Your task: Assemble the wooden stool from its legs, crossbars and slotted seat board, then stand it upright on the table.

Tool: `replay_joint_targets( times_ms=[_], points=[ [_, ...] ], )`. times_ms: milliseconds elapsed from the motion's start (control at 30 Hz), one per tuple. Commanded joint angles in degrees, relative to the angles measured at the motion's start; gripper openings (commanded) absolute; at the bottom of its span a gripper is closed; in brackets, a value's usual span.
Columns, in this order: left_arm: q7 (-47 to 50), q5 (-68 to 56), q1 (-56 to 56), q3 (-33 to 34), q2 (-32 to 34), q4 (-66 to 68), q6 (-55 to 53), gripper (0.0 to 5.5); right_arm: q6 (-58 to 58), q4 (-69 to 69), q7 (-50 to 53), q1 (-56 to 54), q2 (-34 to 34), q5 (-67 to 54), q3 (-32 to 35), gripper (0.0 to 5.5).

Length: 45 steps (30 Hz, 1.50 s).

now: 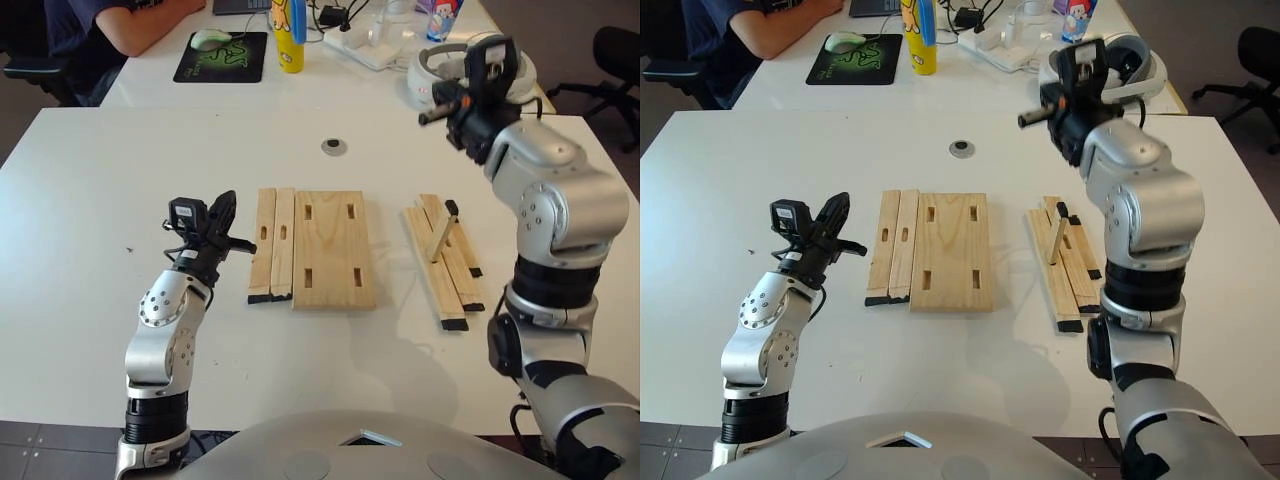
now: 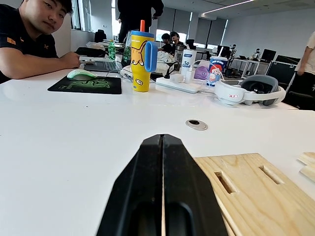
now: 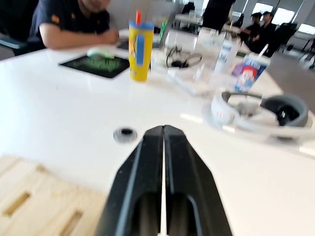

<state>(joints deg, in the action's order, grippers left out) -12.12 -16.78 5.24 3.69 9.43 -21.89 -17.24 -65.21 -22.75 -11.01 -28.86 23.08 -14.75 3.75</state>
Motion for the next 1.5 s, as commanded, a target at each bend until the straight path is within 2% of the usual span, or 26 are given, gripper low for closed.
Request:
replay_joint_targets(
  times_ms=[33,167,333,600,867,1100,1367,1500],
  points=[
    [1.2,0.7,2.3,0.8,-0.6,-1.6,1.1,0.0,-3.3,-9.1,-2.7,16.3,3.8,-1.3,-0.8,0.02],
    [1.1,0.5,1.5,0.8,-0.1,-1.3,1.0,0.0,9.1,-7.8,-2.7,26.6,4.1,1.8,-2.2,0.02],
    [0.2,0.3,0.2,1.0,0.8,-0.5,0.7,0.0,21.9,-5.2,-1.4,29.6,-0.4,3.7,-2.5,0.02],
    [-0.2,0.2,-0.2,1.1,1.0,-0.2,0.7,0.0,26.4,-3.7,0.8,25.2,-2.0,5.3,-0.4,0.02],
    [0.0,0.1,0.3,1.1,0.6,-0.8,0.7,0.0,41.3,-10.0,2.2,16.4,-7.4,3.1,2.4,0.02],
    [-0.4,-0.1,-0.1,1.3,1.0,-0.6,0.2,0.0,42.1,-10.0,4.3,8.4,-9.0,1.8,4.3,0.02],
    [-0.6,-0.2,-0.4,1.8,1.4,-0.9,-0.4,0.0,45.9,-2.5,-0.3,28.9,-6.2,8.5,-1.7,0.02],
    [-0.9,-0.3,-0.6,1.8,1.5,-0.8,-0.6,0.0,47.2,-1.0,-0.7,30.4,-6.8,9.0,-2.6,0.02]
  ],
)
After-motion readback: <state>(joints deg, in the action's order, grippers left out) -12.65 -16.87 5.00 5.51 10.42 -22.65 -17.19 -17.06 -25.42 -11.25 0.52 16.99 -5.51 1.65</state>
